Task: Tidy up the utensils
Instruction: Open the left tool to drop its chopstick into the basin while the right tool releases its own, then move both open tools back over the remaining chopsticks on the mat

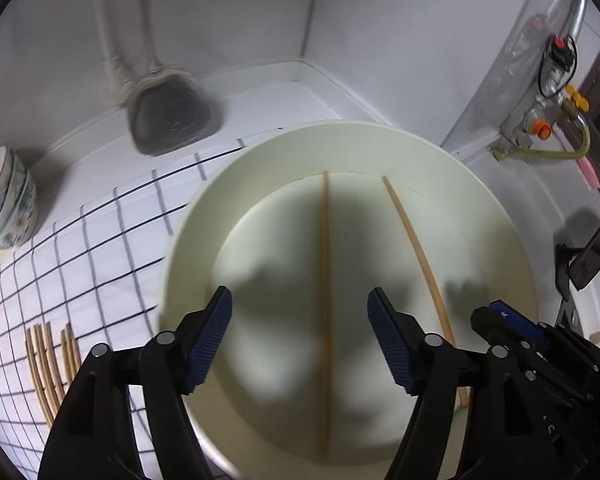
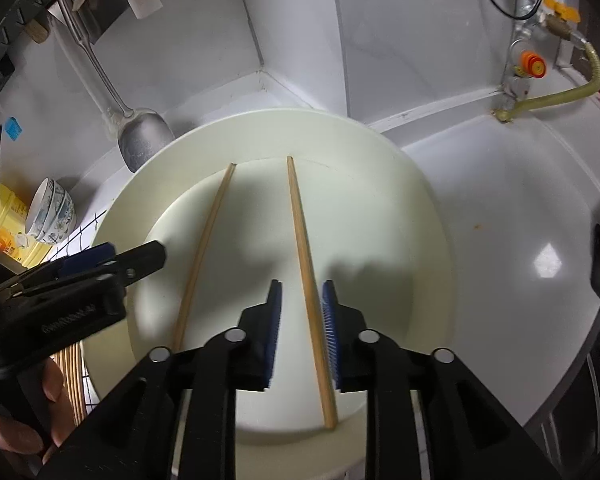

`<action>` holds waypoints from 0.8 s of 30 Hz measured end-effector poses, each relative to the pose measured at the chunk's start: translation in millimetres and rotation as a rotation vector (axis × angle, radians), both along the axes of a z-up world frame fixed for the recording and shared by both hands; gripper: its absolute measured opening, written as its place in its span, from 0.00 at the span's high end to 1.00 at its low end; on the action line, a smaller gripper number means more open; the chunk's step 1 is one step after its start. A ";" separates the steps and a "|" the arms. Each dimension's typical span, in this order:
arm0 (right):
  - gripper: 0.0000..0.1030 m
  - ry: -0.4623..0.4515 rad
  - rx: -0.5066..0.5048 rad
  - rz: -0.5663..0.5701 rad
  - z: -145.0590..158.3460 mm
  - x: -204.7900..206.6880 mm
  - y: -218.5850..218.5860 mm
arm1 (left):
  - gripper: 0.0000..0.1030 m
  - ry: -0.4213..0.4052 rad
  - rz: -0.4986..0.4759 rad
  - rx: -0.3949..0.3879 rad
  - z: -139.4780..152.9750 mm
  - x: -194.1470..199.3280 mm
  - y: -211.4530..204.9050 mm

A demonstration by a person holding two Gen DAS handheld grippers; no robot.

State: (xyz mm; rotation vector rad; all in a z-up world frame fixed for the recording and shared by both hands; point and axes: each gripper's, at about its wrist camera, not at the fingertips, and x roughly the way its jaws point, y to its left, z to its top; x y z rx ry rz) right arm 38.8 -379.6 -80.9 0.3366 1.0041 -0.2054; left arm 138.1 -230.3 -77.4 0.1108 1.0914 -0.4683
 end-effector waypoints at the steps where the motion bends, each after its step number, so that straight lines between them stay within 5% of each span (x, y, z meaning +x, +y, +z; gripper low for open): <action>1: 0.77 -0.005 -0.001 -0.001 2.3 -2.3 1.5 | 0.29 -0.004 0.008 -0.004 2.4 -2.3 5.4; 11: 0.52 -0.062 -0.029 0.005 22.2 -29.1 43.7 | 0.15 -0.075 0.047 0.013 30.6 -34.0 67.3; 24: 0.40 -0.065 -0.052 0.081 39.0 -54.7 143.0 | 0.08 -0.114 0.123 0.075 36.9 -75.0 189.8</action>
